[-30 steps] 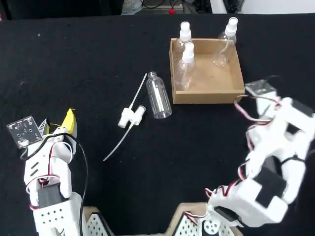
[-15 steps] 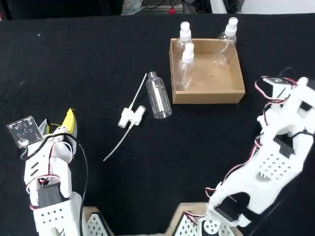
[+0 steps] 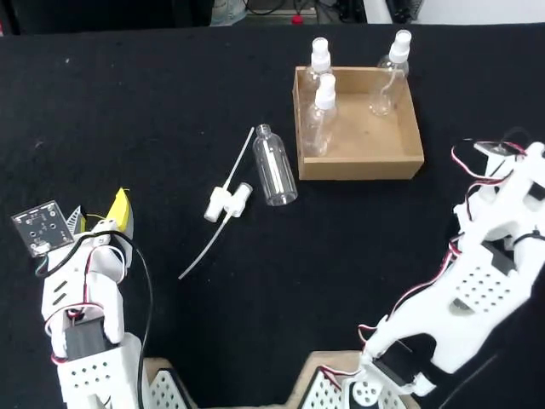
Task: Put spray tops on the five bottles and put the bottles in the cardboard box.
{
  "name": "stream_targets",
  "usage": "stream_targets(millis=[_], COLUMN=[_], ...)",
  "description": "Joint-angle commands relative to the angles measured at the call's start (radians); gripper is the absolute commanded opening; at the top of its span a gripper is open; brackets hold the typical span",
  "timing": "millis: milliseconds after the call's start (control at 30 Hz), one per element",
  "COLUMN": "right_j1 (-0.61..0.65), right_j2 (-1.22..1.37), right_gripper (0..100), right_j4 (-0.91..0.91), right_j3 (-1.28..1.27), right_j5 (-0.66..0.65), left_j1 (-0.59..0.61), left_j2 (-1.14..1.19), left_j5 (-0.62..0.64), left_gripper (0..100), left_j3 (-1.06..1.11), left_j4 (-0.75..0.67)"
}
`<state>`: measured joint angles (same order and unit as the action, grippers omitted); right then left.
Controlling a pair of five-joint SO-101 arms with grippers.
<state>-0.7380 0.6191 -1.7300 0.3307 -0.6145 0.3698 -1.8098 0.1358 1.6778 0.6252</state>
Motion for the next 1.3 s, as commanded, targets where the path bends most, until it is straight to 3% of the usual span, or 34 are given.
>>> stream_targets(millis=[0,367,833,1100,1267], right_j1=[-0.011,-0.012,-0.012,-0.028,-0.026], right_j2=[-0.165,-0.260,-0.021,0.018,0.021], right_gripper=[31.1,31.0,31.0,31.0,30.7], right_j4=[-0.037,0.071,0.014,0.012,0.015], right_j3=[-0.081,-0.188,0.022,0.105,0.097], right_j5=[0.066,0.213,0.181,0.311,0.319], left_j1=[0.001,0.002,0.002,0.001,0.002], left_j2=[-0.017,-0.017,-0.017,-0.017,-0.017], left_j5=[0.005,0.005,0.005,0.005,0.005], left_gripper=[26,26,26,26,26], left_j3=[0.021,0.021,0.021,0.021,0.021], left_j4=[-0.023,-0.023,-0.023,-0.023,-0.023])
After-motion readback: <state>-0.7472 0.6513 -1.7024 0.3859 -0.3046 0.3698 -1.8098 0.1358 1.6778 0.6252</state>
